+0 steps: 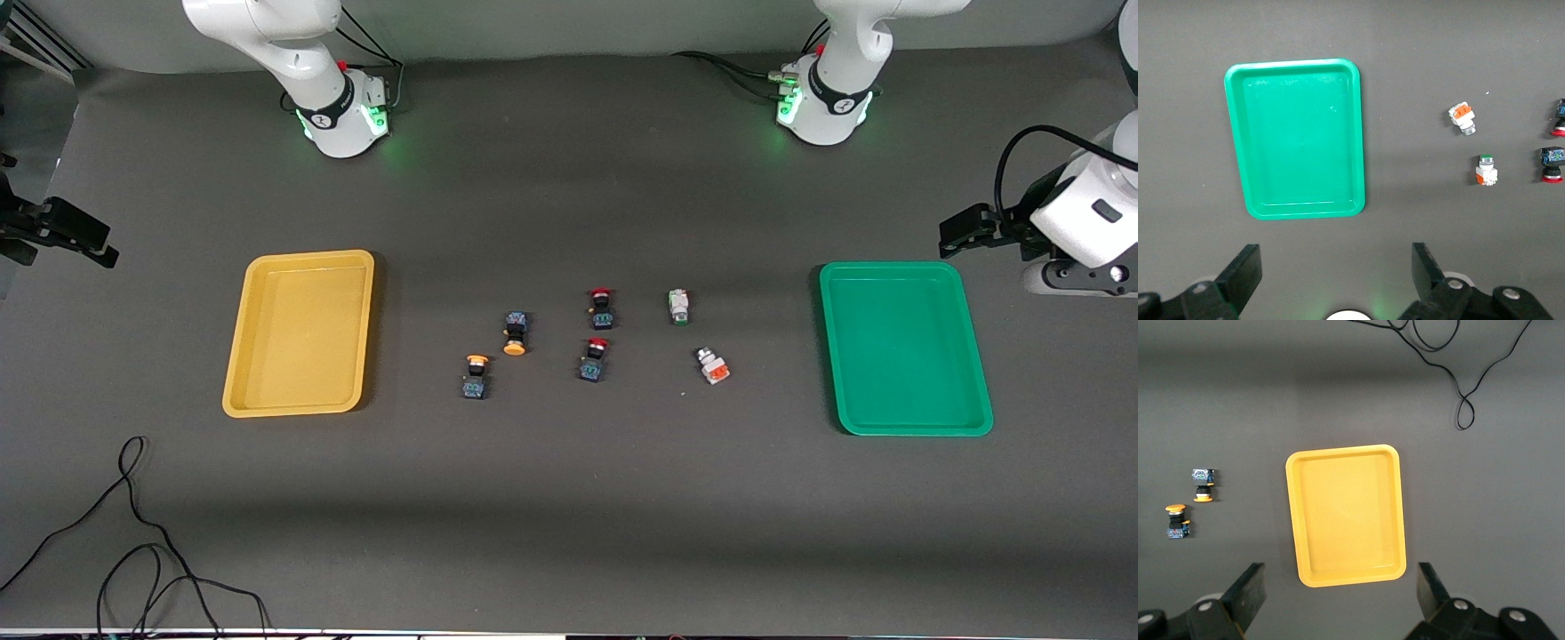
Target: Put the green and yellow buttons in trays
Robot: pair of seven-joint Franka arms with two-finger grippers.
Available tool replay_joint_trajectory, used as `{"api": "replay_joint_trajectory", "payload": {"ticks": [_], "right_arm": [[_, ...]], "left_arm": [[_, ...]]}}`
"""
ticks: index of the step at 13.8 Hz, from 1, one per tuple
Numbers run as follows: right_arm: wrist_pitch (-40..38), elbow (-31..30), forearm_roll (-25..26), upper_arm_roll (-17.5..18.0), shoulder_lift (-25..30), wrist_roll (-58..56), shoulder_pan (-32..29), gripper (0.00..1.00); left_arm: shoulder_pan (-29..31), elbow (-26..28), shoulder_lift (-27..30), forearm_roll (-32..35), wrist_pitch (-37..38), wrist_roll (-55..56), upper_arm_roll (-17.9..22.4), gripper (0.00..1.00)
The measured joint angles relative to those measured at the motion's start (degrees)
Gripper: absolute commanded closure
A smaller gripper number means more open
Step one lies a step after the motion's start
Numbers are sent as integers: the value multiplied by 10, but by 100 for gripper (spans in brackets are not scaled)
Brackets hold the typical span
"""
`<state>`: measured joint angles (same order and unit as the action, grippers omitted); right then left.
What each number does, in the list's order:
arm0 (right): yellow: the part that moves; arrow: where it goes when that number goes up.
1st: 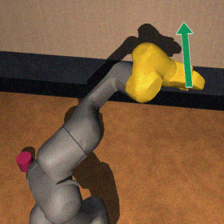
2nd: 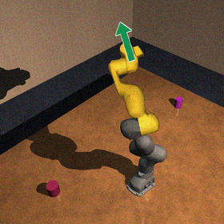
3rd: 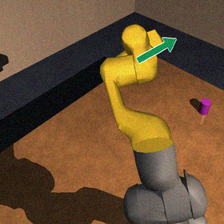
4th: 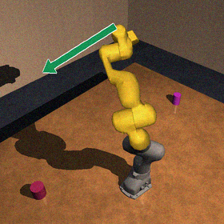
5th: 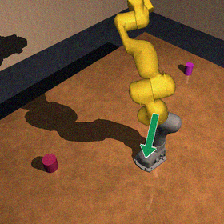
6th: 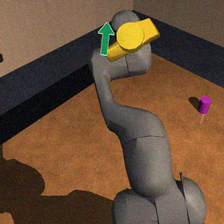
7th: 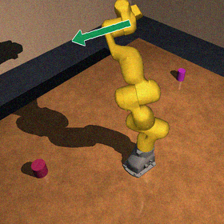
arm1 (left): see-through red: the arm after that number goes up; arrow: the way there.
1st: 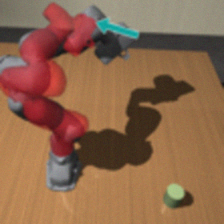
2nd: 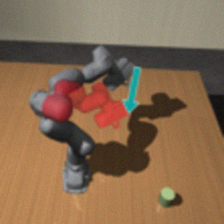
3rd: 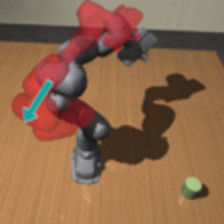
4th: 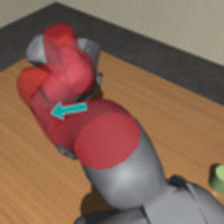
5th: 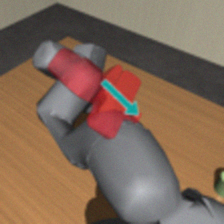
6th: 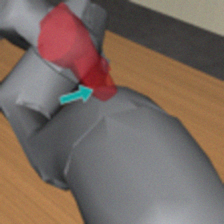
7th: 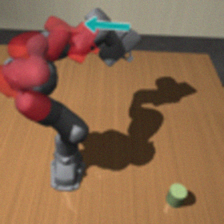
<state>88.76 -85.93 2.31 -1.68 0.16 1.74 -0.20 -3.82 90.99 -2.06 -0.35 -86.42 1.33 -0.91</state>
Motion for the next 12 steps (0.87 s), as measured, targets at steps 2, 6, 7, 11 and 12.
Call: {"api": "replay_joint_trajectory", "payload": {"ticks": [2,6,7,11,12], "right_arm": [[0,1,0,0,-4,0,-1,0],[0,1,0,-1,-16,-4,-6,0],[0,1,0,-1,-18,-4,-6,0],[-2,1,0,-1,-25,-5,-7,0],[-8,1,0,-1,-28,-6,-7,0]], "left_arm": [[-16,4,-3,0,0,1,-5,0],[-66,26,-4,0,-1,77,-18,0],[-86,34,-5,1,-5,102,-19,0],[-169,77,-5,1,-63,225,-23,0],[-191,92,-4,0,-88,261,-24,0]]}}
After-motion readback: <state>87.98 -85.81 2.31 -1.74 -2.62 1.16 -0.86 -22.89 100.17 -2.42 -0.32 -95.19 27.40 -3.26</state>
